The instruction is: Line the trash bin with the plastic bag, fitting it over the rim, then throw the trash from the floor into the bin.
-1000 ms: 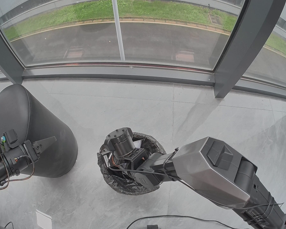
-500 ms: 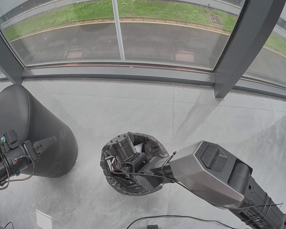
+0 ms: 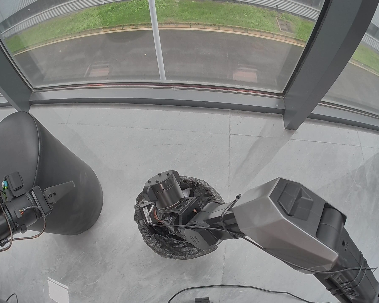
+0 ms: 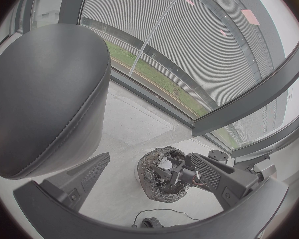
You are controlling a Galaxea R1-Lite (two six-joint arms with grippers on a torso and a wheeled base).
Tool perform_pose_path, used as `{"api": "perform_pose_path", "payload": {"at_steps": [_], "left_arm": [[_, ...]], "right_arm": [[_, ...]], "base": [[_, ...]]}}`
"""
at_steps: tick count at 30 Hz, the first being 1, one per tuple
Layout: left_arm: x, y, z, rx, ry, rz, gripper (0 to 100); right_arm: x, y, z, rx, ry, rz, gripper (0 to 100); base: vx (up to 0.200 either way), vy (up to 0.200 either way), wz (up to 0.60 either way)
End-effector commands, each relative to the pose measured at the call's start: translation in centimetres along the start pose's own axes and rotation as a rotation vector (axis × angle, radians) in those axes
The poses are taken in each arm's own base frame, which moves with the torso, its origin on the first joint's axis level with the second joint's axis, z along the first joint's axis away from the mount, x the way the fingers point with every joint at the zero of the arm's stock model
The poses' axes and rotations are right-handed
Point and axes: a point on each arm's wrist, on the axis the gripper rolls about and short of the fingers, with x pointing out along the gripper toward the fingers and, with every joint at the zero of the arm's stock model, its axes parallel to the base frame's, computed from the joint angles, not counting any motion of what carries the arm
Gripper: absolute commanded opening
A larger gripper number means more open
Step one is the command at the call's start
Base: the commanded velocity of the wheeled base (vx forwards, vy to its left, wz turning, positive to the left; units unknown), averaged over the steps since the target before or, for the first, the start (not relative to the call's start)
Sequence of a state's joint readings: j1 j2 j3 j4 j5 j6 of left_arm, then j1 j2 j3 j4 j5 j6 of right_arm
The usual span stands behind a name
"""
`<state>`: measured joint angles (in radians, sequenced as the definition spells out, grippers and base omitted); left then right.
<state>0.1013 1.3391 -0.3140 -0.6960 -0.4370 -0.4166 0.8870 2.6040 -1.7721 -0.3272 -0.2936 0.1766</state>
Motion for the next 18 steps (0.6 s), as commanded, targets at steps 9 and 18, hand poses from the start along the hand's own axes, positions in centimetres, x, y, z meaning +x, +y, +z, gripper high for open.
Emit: {"api": "perform_pose_path", "payload": {"at_steps": [9, 18], "left_arm": [[0.0, 0.0, 0.0, -0.001, 0.001, 0.0, 100], [0.0, 0.0, 0.0, -0.001, 0.001, 0.0, 100]], "right_arm": [[-6.4, 0.4, 0.6, 0.008, 0.056, 0.025, 100], [-5.5, 1.1, -1.7, -0.001, 0.113, 0.042, 100]], "base": [[0.0, 0.0, 0.0], [0.0, 0.0, 0.0]]}}
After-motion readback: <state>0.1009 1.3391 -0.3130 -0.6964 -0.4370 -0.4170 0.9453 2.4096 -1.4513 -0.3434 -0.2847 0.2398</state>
